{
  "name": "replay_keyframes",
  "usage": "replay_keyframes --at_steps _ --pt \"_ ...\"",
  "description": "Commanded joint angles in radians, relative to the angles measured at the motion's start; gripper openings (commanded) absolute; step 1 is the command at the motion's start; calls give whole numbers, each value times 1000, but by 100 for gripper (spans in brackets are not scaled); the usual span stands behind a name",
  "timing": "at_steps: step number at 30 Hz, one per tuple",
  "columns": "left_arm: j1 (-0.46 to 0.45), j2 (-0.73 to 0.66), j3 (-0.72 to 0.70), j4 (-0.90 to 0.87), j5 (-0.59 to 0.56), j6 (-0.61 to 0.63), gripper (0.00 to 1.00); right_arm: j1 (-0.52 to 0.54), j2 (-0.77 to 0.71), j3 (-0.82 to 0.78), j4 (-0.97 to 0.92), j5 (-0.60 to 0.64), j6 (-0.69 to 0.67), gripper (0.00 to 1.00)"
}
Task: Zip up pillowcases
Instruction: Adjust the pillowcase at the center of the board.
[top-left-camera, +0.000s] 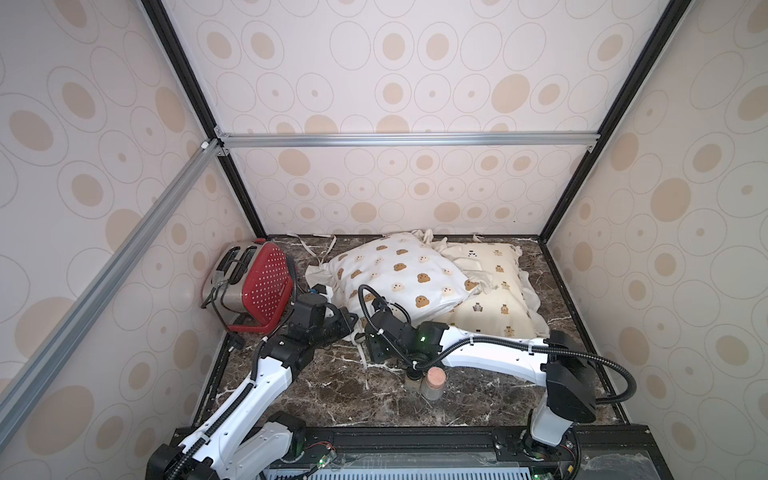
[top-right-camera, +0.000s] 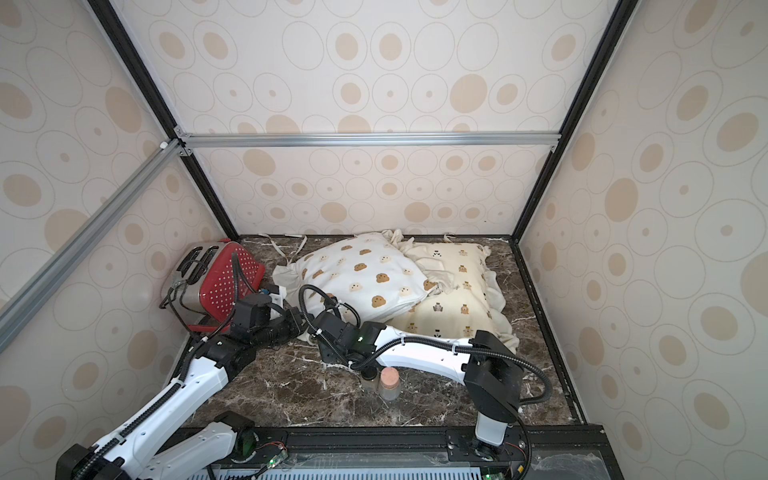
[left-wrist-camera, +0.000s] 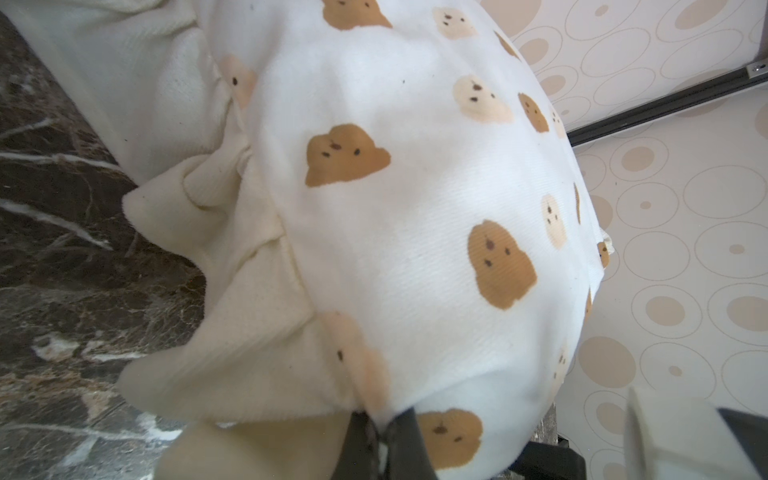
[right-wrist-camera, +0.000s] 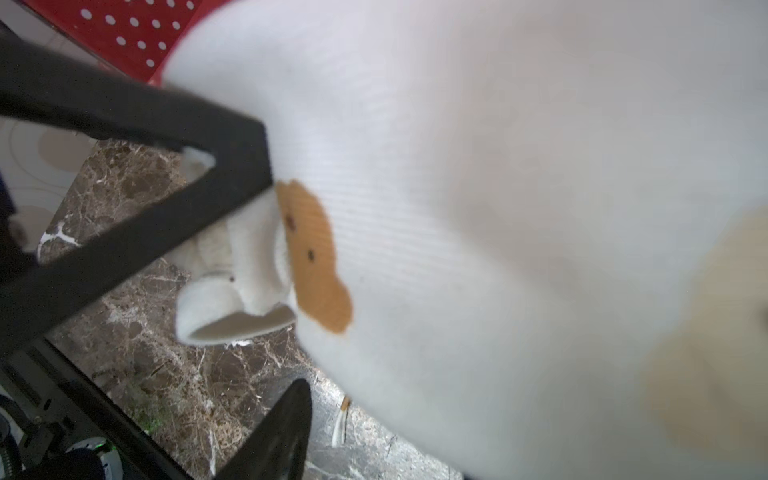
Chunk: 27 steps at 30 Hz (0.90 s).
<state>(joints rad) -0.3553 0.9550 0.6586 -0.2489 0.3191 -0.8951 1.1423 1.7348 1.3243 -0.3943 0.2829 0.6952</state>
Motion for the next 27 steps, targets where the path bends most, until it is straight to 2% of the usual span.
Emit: replay_keyframes --at_steps 1,2,7,10,17,23,27 --pt "7 -22 4 7 11 -19 0 -24 3 -10 5 39 50 55" --pt "6 -25 0 7 9 -25 2 -28 -3 -20 15 34 50 55" --pt "4 -63 -68 37 -3 -104 30 -29 -2 -44 54 -7 38 53" --pt "0 -121 -107 31 -26 -163 40 -30 17 -44 64 -21 33 53" --pt "-102 -340 -265 35 -199 -373 48 -29 33 -49 96 -47 17 52" --pt "-120 -370 -348 111 -240 -468 50 -29 25 -66 89 -29 20 52" --pt "-123 -340 -381 170 -252 -520 50 -30 24 -71 87 -22 22 52"
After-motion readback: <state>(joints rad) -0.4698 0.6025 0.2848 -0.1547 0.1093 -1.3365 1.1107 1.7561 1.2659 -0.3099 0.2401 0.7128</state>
